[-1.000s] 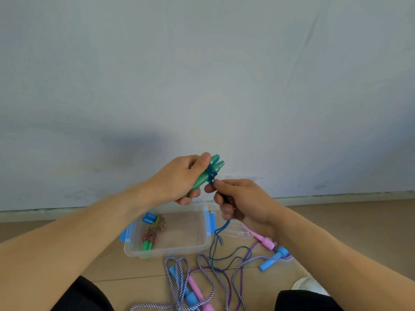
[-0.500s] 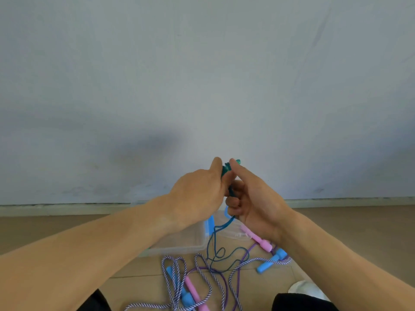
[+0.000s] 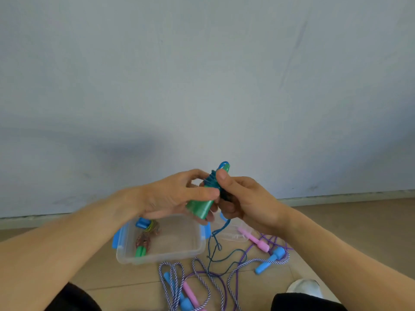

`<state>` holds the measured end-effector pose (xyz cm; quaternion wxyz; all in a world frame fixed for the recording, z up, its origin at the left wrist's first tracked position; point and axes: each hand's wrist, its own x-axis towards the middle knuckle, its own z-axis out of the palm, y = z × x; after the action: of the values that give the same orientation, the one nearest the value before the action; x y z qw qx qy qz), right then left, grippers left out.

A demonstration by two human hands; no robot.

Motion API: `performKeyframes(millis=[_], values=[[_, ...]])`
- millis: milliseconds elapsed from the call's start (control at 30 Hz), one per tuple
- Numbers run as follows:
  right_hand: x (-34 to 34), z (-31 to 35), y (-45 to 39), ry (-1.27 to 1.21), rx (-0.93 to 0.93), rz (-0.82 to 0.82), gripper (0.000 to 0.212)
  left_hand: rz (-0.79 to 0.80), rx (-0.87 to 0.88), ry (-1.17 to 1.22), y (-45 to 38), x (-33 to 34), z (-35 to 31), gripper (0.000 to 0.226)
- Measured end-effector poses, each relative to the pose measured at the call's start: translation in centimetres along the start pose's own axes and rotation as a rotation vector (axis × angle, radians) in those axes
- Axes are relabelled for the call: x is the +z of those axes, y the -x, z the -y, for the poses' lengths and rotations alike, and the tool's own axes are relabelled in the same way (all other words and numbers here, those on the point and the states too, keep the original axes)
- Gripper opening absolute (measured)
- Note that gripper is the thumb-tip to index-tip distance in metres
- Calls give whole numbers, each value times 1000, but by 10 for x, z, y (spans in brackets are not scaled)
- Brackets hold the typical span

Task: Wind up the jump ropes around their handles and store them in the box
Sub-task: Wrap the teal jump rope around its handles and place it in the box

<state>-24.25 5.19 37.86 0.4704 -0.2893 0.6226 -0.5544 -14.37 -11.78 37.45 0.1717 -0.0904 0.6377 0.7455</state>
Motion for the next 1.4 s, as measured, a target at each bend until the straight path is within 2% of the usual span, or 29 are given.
performKeyframes(millis=[67, 133, 233, 333, 400, 467, 533, 667, 833, 933, 1067, 1167, 1233, 1300, 1400], values=[[0, 0, 1, 40, -8, 36, 69, 156, -25, 89, 0, 6, 1, 44], [-1, -1, 2, 56, 15, 44, 64, 165, -52, 55, -1, 9, 0, 38], [-1, -3, 1, -6, 105, 35, 55, 102, -54, -91, 1, 11, -3, 29], [1, -4, -1, -32, 191, -114, 51, -38, -13, -271, 0, 8, -2, 27], [1, -6, -2, 41, 227, -216, 52, -183, 18, -501, -1, 0, 1, 28], [2, -8, -3, 78, 225, -245, 48, -248, 42, -635, -2, -5, 3, 29], [4, -8, -5, 112, 178, -243, 43, -277, 55, -585, -3, -4, 7, 31], [8, -7, -5, 193, 127, -194, 41, -233, 14, -225, -3, -2, 5, 33], [2, -3, -7, 141, 115, -285, 40, -221, -29, -95, -4, -9, -2, 29], [4, -1, -5, 121, 175, -250, 41, -209, -35, -292, -7, -5, -3, 29], [11, -5, -4, 163, 210, -189, 45, -329, 18, -888, -16, 5, 9, 28], [12, -6, -5, 221, 211, -235, 57, -305, 6, -1137, -20, 22, 17, 45], [10, -7, -5, 229, 212, -292, 56, -259, -9, -1160, -22, 29, 20, 60], [7, -9, -4, 223, 197, -315, 57, -243, 19, -1087, -22, 29, 19, 70], [-1, -11, -4, 128, 172, -343, 59, -229, 111, -906, -16, 23, 9, 70]])
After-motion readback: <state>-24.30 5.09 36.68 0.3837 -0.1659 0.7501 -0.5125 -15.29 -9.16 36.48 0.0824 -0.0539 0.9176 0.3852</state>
